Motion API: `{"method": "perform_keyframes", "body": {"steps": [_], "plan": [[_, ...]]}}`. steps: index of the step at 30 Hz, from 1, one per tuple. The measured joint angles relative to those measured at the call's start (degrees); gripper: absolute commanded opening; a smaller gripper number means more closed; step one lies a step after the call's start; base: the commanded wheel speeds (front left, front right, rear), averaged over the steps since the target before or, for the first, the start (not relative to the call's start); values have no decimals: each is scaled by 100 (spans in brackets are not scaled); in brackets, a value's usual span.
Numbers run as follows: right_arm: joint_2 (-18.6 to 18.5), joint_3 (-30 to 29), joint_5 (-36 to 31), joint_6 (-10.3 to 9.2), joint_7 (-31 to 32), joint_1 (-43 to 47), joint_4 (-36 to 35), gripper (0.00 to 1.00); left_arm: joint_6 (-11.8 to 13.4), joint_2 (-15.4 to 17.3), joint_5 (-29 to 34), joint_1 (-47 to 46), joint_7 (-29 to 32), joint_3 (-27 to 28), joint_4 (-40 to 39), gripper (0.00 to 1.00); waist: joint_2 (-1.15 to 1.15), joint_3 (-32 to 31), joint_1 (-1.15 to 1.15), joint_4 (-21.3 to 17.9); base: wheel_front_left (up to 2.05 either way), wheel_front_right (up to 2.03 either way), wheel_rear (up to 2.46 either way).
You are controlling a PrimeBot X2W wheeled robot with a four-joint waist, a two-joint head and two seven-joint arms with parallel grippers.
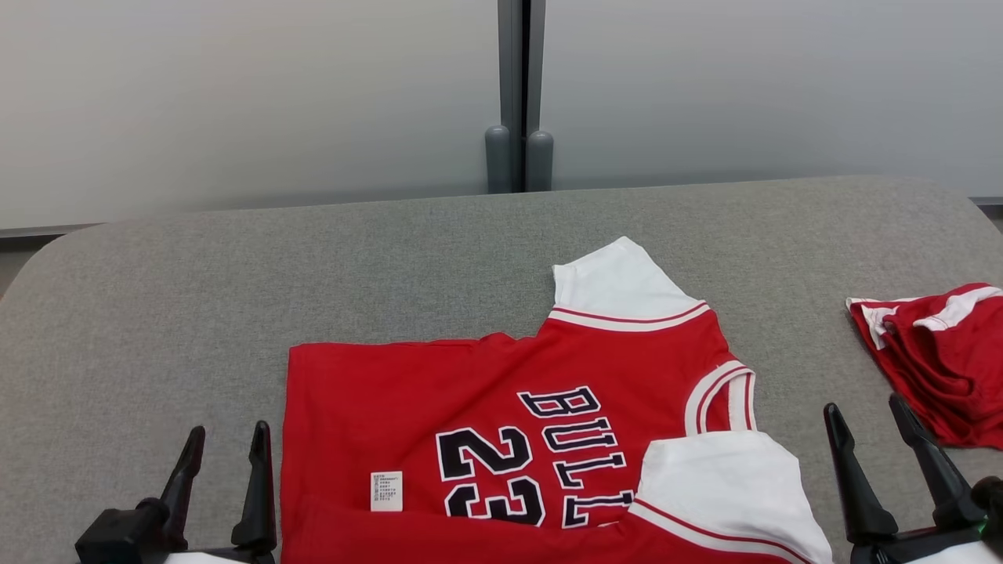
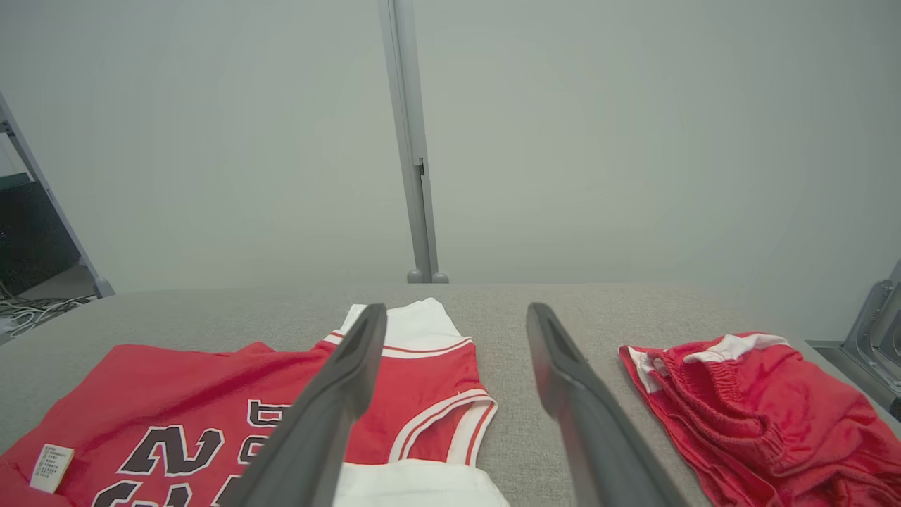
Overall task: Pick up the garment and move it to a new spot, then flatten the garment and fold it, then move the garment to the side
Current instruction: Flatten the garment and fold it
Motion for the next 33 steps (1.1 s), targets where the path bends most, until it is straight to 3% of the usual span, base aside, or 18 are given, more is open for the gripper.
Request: {"method": "perform_keyframes", "body": {"steps": [6, 14, 23, 31, 32, 33], "plan": [[127, 42, -7, 0, 91, 44, -123, 100, 59, 13, -48, 114, 165, -36, -115, 100, 0, 75, 0, -10, 0, 0, 0], [203, 125, -59, 0, 152, -93, -230, 100, -311, -47, -201, -784, 506, -250, 311, 100, 0, 425, 0, -80, 0, 0, 0], [342, 382, -114, 0, 43, -608, -132, 100, -1107, -44, -560, -2621, 859, -274, 2692, 100, 0, 1149, 0, -299, 0, 0, 0], [431, 393, -121, 0, -162, -893, 153, 100, -1514, -80, -882, -3607, 1140, -183, 4524, 99, 0, 1643, 0, -553, 0, 0, 0], [448, 379, -121, 0, -183, -910, 179, 100, -1572, -82, -918, -3712, 1161, -187, 4635, 48, 0, 1676, 0, -572, 0, 0, 0], [459, 358, -120, 0, -190, -916, 205, 100, -1614, -87, -927, -3793, 1157, -203, 4710, 15, 0, 1705, 0, -585, 0, 0, 0]]}}
